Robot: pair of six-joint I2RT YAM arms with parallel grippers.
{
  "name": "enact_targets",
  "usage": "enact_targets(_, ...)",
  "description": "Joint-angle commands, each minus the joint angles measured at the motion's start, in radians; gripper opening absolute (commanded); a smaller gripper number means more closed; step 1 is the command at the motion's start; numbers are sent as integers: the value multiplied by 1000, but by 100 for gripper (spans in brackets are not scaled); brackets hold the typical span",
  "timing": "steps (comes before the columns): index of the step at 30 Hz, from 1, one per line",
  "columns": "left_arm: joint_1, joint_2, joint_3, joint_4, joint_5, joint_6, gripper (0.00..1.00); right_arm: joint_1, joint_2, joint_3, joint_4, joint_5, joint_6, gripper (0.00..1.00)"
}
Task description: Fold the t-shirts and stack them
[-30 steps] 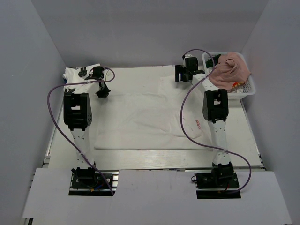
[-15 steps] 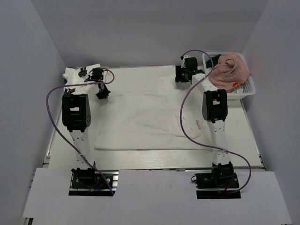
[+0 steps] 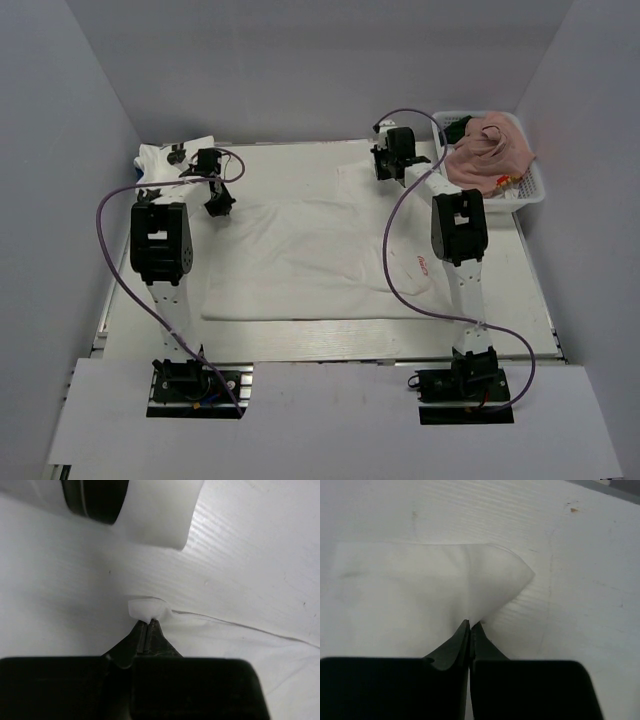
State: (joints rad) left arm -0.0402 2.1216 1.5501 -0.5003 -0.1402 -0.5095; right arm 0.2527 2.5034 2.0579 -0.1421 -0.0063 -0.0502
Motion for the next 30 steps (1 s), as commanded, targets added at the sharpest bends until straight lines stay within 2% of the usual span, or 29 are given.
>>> enact_targets(1, -6, -124, -25, -35, -8, 5, 0, 46, -220, -90, 128, -23, -128, 0)
enact_targets(3, -17, -162, -76, -35, -30, 5, 0, 56, -274, -226, 199, -20, -142, 0)
enact_targets(5, -17, -222, -126, -21, -30, -4, 0, 69, -397, -353, 261, -20, -146, 0)
enact_targets(6, -17, -241, -142, -8, -30, -4, 0, 72, -428, -422, 292, 38, -157, 0)
enact_targets(9, -17, -302, -182, 2, -30, -4, 0, 102, -562, -530, 274, 121, -178, 0)
enact_targets(15, -17, -399, -278, 20, -30, -4, 0, 151, -808, -815, 289, 153, -183, 0)
enact_targets(19, -17, -480, -366, 49, -58, -4, 0, 172, -954, -936, 280, 192, -160, 0)
enact_targets(23, -17, -552, -387, 80, -108, 48, 0, 184, -1126, -1036, 228, 253, -113, 0)
enact_targets(30, -17, -614, -426, 256, -53, 132, 0, 188, -1281, -1141, 193, 261, -86, 0)
